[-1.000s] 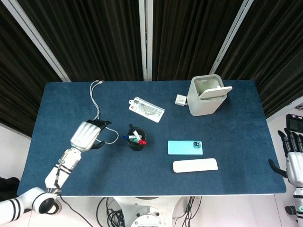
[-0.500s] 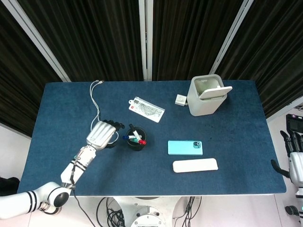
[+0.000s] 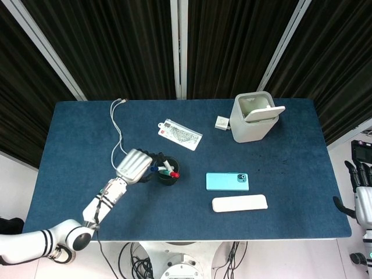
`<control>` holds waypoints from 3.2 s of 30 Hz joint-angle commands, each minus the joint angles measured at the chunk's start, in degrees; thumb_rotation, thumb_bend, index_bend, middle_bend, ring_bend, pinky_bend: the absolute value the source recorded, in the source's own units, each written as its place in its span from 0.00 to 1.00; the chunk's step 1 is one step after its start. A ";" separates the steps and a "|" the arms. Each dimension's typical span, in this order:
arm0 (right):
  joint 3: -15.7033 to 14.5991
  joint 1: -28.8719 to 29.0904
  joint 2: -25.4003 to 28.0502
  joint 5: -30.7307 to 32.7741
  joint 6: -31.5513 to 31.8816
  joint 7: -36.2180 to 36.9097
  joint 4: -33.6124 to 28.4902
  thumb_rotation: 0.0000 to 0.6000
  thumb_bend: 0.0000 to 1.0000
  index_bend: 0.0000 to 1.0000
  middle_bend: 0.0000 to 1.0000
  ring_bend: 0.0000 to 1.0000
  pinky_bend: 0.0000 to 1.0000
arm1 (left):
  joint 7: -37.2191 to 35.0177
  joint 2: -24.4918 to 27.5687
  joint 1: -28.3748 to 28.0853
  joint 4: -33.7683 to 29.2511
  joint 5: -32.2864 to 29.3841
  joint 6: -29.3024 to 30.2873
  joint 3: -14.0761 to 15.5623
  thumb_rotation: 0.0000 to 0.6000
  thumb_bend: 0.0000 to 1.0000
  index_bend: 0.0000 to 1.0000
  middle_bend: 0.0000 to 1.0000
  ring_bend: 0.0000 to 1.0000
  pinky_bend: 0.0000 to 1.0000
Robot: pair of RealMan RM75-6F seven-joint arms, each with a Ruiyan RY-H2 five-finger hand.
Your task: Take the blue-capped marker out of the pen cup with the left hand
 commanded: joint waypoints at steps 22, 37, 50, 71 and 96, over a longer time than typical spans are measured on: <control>-0.08 0.17 1.29 2.05 -2.22 0.11 -1.02 1.00 0.18 0.00 0.00 0.00 0.00 | -3.39 -0.76 -1.56 0.78 -0.35 0.95 0.77 1.00 0.38 0.55 0.57 0.61 0.67; -0.03 -0.07 1.85 2.12 -1.79 0.09 -1.58 1.00 0.18 0.00 0.00 0.00 0.00 | -7.50 7.65 1.65 -10.04 1.27 5.83 0.46 1.00 0.38 0.58 0.58 0.62 0.67; -0.02 -0.19 1.74 2.40 -1.54 -0.81 -1.78 1.00 0.18 0.00 0.00 0.00 0.00 | -10.06 23.12 9.75 -19.73 3.80 15.29 0.82 1.00 0.40 0.60 0.59 0.63 0.68; -0.47 -0.08 1.79 2.31 -1.98 -2.25 -2.59 1.00 0.18 0.00 0.00 0.00 0.00 | -21.06 6.52 14.27 14.14 -0.47 13.75 4.37 1.00 0.41 0.59 0.59 0.63 0.69; -0.83 -0.17 2.46 1.80 -2.43 -0.20 -1.66 1.00 0.18 0.00 0.00 0.00 0.00 | -20.77 17.81 18.29 -3.66 5.09 15.10 7.25 1.00 0.19 0.03 0.10 0.08 0.28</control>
